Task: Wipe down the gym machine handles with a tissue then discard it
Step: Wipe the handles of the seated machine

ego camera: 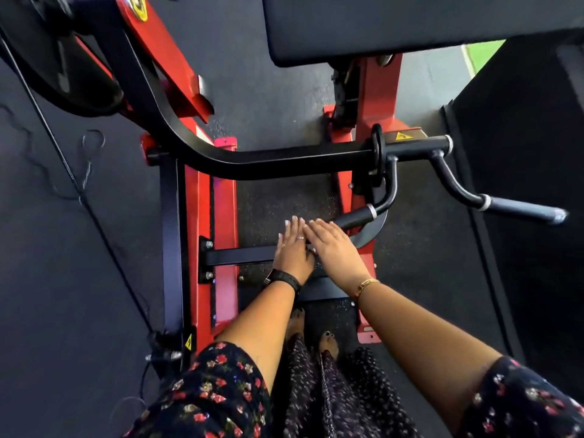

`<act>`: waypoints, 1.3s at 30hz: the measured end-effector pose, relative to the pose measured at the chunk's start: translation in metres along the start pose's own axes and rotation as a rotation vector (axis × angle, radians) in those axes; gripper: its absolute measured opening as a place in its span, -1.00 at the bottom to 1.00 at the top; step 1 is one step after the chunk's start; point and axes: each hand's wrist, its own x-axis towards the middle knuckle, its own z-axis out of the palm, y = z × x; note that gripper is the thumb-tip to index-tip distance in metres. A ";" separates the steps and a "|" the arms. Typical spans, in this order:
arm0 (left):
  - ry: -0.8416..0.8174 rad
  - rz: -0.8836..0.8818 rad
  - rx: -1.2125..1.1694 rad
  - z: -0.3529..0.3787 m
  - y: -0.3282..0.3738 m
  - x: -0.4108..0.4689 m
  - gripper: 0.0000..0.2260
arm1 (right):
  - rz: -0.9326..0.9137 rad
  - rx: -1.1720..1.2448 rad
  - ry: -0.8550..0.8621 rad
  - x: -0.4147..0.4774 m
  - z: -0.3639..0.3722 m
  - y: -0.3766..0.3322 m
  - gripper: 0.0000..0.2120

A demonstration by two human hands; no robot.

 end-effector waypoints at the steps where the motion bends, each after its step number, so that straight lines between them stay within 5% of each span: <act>1: 0.009 -0.005 0.019 0.002 -0.001 0.002 -0.41 | -0.044 -0.071 -0.041 -0.004 0.004 0.002 -0.52; 5: 0.040 0.025 0.040 0.007 -0.007 0.003 -0.47 | -0.116 -0.319 -0.099 -0.022 0.010 0.032 -0.46; 8: 0.054 0.043 0.105 0.008 -0.011 0.005 -0.50 | 0.129 -0.436 -0.072 -0.022 -0.003 0.049 -0.40; 11: 0.072 0.034 0.130 0.009 -0.011 0.007 -0.52 | 0.205 -0.430 -0.130 -0.007 -0.008 0.038 -0.40; 16: 0.102 -0.005 0.081 0.012 -0.007 0.007 -0.48 | -0.052 -0.357 -0.141 -0.003 0.015 0.009 -0.39; 23: 0.105 0.022 0.147 0.012 -0.009 0.010 -0.50 | 0.232 -0.389 -0.084 -0.019 -0.005 0.048 -0.33; 32: 0.147 0.019 0.063 0.015 -0.008 0.008 -0.48 | -0.007 -0.306 -0.080 -0.012 0.018 0.012 -0.42; 39: 0.143 0.042 0.066 0.016 -0.012 0.010 -0.51 | 0.150 -0.355 -0.082 -0.003 -0.003 0.036 -0.47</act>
